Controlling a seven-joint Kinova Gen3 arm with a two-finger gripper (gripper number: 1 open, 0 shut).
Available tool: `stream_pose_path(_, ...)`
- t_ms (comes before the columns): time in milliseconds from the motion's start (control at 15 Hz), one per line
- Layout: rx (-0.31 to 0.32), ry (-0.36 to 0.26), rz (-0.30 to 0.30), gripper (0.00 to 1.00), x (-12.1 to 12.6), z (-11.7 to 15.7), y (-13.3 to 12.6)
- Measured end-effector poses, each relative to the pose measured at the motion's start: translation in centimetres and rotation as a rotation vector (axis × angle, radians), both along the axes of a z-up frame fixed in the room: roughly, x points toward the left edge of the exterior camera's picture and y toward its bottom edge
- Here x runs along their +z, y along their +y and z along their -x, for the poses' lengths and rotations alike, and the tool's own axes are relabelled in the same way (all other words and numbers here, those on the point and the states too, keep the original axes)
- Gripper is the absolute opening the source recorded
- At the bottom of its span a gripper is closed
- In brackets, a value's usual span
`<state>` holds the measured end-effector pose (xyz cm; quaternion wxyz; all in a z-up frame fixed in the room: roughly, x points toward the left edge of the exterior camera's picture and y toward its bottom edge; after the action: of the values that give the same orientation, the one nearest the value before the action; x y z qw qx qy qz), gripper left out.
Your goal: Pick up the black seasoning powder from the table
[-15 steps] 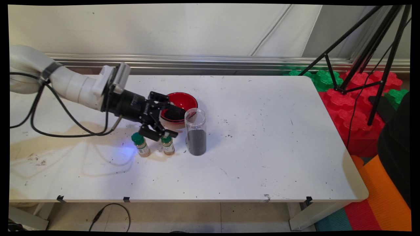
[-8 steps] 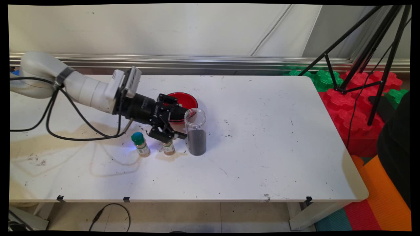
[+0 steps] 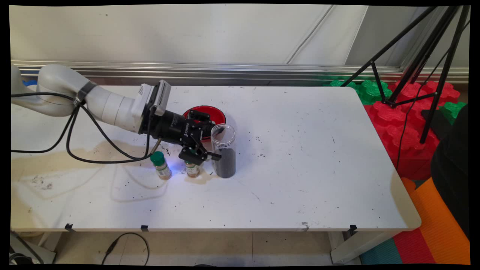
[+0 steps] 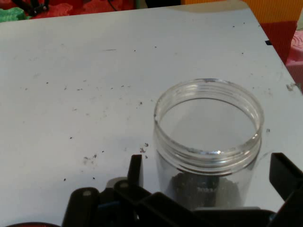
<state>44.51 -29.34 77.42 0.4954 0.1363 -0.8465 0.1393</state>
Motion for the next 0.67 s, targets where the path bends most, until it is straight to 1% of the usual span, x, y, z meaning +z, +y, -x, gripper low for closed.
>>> stream_pose_path(667,0.001,0.007,0.004,1.0,-0.94,1.13,-0.77)
